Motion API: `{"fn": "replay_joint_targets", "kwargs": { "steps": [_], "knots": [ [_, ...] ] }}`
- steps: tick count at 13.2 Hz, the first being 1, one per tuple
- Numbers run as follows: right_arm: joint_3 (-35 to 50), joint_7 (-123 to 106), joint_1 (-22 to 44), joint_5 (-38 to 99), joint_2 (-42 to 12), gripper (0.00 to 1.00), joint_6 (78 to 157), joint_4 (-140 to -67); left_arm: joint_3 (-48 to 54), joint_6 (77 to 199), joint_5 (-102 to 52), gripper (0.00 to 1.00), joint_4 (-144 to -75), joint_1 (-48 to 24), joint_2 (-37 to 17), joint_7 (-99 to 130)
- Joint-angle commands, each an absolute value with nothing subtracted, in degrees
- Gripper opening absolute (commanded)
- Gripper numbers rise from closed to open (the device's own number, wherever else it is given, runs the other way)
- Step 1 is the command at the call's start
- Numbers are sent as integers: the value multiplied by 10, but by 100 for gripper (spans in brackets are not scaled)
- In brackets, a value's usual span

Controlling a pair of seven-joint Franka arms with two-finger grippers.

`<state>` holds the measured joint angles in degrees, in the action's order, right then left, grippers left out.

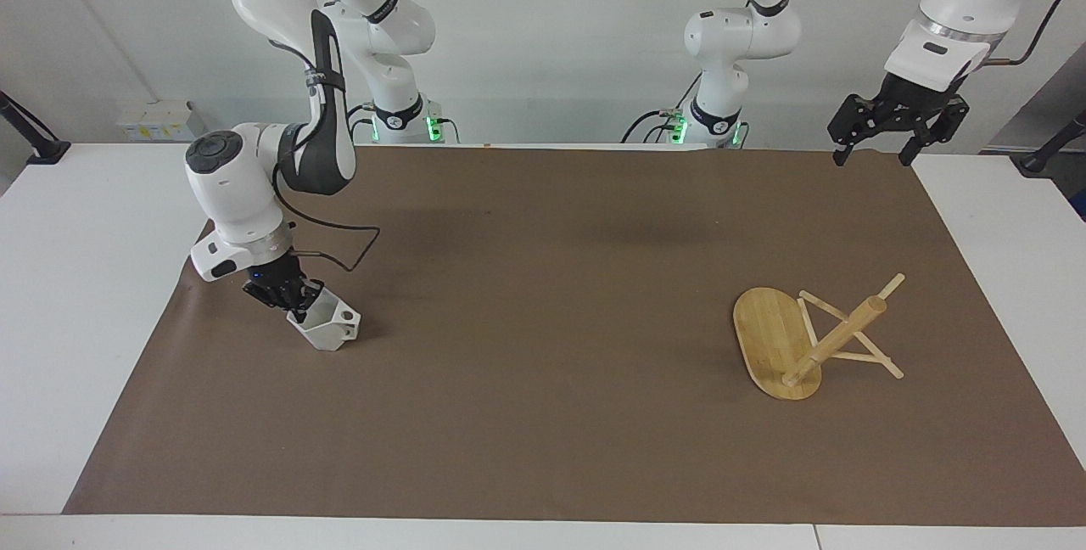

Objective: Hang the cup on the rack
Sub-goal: 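Reach the right gripper to the white cup and grasp it, then lift the cup with the right gripper while the left gripper approaches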

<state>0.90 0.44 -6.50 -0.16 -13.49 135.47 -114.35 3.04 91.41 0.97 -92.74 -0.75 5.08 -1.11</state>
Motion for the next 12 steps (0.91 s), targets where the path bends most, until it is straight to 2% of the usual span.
{"fn": "replay_joint_targets", "kwargs": {
  "steps": [1,5,10,12],
  "knots": [
    [21,11,-65,-4,-124,0,1287,-1110,28,911,4,100,-940,-9,62,-18],
    [82,12,-65,65,-104,0,1178,-1036,27,909,4,100,-940,-9,62,-17],
    [161,14,-63,197,-100,0,1193,-1005,28,911,4,100,-940,-9,62,-19],
    [167,9,-48,253,-100,0,1213,-1003,28,912,4,100,-939,-9,62,-19]
  ]
}}
